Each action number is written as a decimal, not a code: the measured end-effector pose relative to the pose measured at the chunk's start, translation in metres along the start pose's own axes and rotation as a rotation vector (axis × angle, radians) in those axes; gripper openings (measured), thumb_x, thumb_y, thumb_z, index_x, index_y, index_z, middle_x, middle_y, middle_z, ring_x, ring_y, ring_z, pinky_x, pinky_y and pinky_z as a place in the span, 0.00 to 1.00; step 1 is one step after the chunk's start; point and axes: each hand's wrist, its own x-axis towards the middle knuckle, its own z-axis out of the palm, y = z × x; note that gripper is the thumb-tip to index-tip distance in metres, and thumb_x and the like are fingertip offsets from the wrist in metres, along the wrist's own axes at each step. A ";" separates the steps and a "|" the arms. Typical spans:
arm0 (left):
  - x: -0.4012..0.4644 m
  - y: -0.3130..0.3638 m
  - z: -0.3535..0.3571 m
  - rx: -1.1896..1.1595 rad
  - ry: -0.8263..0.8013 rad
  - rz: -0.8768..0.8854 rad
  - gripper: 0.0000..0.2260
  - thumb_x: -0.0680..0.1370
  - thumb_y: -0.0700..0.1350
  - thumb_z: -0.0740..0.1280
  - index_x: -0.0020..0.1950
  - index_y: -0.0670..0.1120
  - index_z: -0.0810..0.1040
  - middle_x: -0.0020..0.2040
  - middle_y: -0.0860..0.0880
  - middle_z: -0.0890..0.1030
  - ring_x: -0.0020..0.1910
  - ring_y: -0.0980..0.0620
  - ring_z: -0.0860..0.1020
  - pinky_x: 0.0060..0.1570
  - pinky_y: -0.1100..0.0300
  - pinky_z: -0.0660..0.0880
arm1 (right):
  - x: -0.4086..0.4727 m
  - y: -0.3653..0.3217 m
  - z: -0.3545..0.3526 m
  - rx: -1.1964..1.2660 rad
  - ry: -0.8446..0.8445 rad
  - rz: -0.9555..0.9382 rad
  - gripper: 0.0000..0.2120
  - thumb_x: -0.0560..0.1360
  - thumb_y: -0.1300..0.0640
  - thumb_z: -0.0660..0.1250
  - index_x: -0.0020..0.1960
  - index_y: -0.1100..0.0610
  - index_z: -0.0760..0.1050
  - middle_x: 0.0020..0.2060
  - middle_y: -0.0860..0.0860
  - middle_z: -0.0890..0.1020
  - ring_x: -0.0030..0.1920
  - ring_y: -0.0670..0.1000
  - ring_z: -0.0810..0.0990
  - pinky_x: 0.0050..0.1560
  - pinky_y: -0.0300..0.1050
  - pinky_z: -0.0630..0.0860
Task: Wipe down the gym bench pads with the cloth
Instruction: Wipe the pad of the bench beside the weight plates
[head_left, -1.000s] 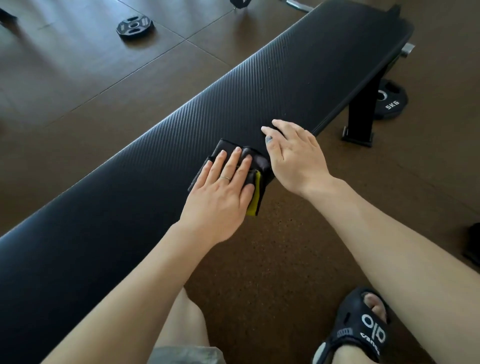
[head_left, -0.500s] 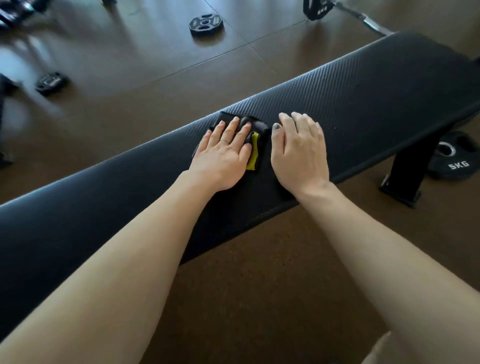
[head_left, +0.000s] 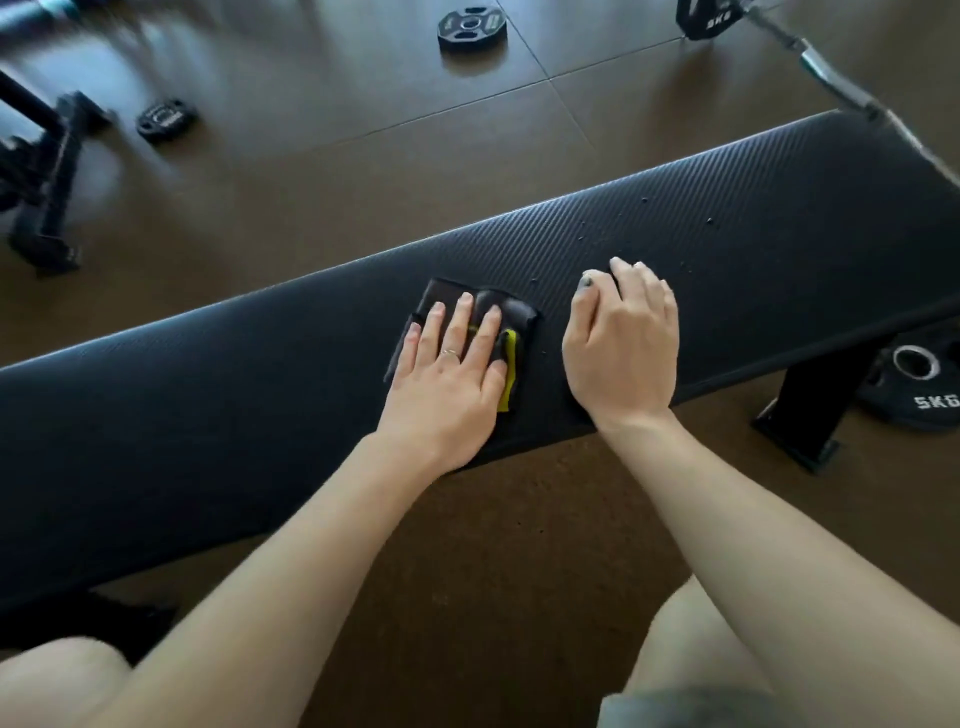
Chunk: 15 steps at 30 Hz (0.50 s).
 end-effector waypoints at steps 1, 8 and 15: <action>-0.015 0.007 0.006 0.010 0.013 0.007 0.26 0.87 0.58 0.42 0.84 0.58 0.38 0.83 0.54 0.34 0.81 0.52 0.31 0.78 0.53 0.30 | 0.000 0.001 -0.001 0.008 0.005 0.004 0.25 0.86 0.50 0.48 0.65 0.59 0.80 0.69 0.59 0.78 0.73 0.60 0.72 0.77 0.58 0.62; 0.022 0.012 0.003 0.024 0.001 0.017 0.26 0.87 0.59 0.43 0.84 0.59 0.40 0.84 0.53 0.36 0.82 0.51 0.34 0.78 0.52 0.31 | 0.002 0.001 0.001 -0.037 -0.031 -0.015 0.25 0.86 0.49 0.47 0.66 0.58 0.79 0.70 0.58 0.77 0.75 0.60 0.70 0.78 0.59 0.61; 0.030 0.043 0.003 0.012 -0.010 0.040 0.27 0.87 0.58 0.43 0.85 0.54 0.39 0.84 0.49 0.36 0.82 0.47 0.34 0.80 0.49 0.33 | 0.015 0.021 -0.007 -0.024 -0.011 -0.089 0.20 0.85 0.50 0.51 0.62 0.57 0.79 0.61 0.55 0.81 0.65 0.57 0.76 0.72 0.58 0.68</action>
